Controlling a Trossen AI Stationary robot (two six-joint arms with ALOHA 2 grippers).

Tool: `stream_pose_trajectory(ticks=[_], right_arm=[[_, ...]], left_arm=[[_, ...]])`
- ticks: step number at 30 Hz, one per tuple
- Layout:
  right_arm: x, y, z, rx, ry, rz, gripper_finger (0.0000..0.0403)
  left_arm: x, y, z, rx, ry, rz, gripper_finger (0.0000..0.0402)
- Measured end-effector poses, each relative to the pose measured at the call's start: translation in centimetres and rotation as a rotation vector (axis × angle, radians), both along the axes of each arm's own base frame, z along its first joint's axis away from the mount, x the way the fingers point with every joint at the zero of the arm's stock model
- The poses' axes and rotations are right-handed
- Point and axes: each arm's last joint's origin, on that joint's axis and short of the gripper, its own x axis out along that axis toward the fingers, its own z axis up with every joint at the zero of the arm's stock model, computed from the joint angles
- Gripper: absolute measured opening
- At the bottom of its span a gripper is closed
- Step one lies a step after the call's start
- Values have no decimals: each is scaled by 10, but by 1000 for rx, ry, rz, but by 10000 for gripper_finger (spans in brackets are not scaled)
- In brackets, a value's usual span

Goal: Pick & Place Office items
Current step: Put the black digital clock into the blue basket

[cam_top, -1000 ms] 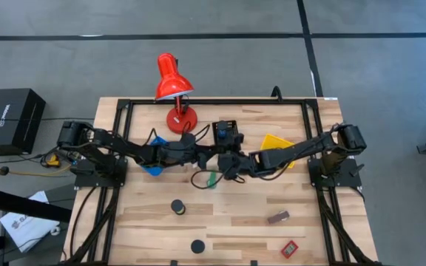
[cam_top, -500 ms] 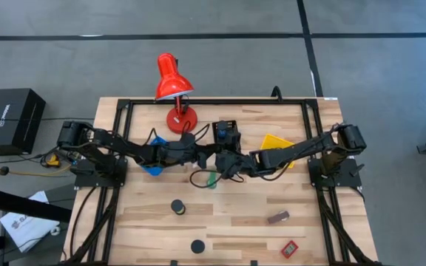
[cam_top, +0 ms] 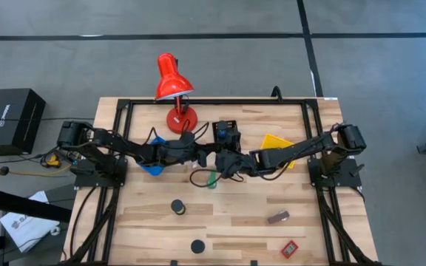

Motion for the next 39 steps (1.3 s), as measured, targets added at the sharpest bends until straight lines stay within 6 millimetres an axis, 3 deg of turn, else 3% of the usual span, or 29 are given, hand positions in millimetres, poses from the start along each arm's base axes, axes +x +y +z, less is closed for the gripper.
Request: stream_pose_trajectory(ticks=[14, 22, 28, 33, 39], right_arm=[[0, 1, 0, 15, -10, -2, 217], [-4, 9, -3, 10, 31, 13, 222], [-6, 15, -4, -10, 40, 13, 221], [-7, 15, -5, -13, 60, 15, 221], [-7, 16, -6, -1, 57, 12, 221]], left_arm=[[-1, 0, -1, 6, 13, 4, 60], [-10, 2, 3, 54, 110, -10, 66], [-42, 10, 27, 48, 238, 18, 60], [-82, 8, 51, 26, 311, -21, 67], [-127, 3, 56, -28, 426, -23, 59]])
